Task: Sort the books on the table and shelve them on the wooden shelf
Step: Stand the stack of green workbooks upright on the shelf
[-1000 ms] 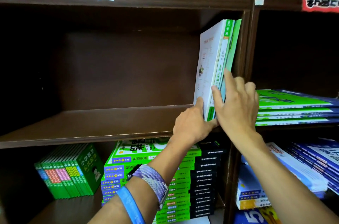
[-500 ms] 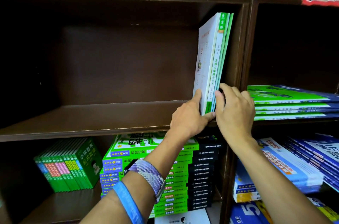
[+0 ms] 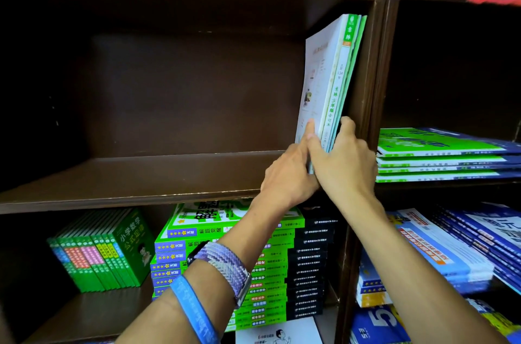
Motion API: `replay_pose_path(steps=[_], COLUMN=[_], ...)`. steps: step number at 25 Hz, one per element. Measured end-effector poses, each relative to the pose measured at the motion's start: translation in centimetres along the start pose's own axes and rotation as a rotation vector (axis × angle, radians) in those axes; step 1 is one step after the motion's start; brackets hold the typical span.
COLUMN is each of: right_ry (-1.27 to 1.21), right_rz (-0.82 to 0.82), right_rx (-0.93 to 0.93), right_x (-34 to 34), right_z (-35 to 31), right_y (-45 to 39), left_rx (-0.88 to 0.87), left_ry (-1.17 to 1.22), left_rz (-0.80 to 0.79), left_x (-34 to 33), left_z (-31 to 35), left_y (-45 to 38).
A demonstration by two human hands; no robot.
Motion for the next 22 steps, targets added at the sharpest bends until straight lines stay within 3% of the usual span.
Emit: replay_pose_path(steps=[4,8,14,22], right_ry=[-0.161,-0.280,-0.300,-0.340], right_rz=[-0.043,0.061,0.121,0.109], right_rx=[-0.020,-0.039,-0.072,-0.047], right_x=[-0.8,-1.2,-1.3,-1.2], right_z=[-0.9,-0.7,0.3,0.3], right_y=[-1.1,-0.1,0.8,1.8], left_rx=[-0.001,0.007,0.043,0.017], left_ry=[0.117,0.177,0.162,0.181], left_rz=[0.049,0.035,-0.065,-0.017], left_x=[0.8,1.4,1.2,1.3], left_z=[-0.4,-1.0,-0.9,-0.6], left_y=[0.4,0.8,0.7,0.8])
Point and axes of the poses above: each hand's wrist, its own y-axis away from the middle knuckle, its own x-axis out of the back of the hand, z = x × y, the point moved 7 cm from there along -y, towards the middle knuckle, and after that the axes turned 9 degrees about x, right-handed, at the moved point
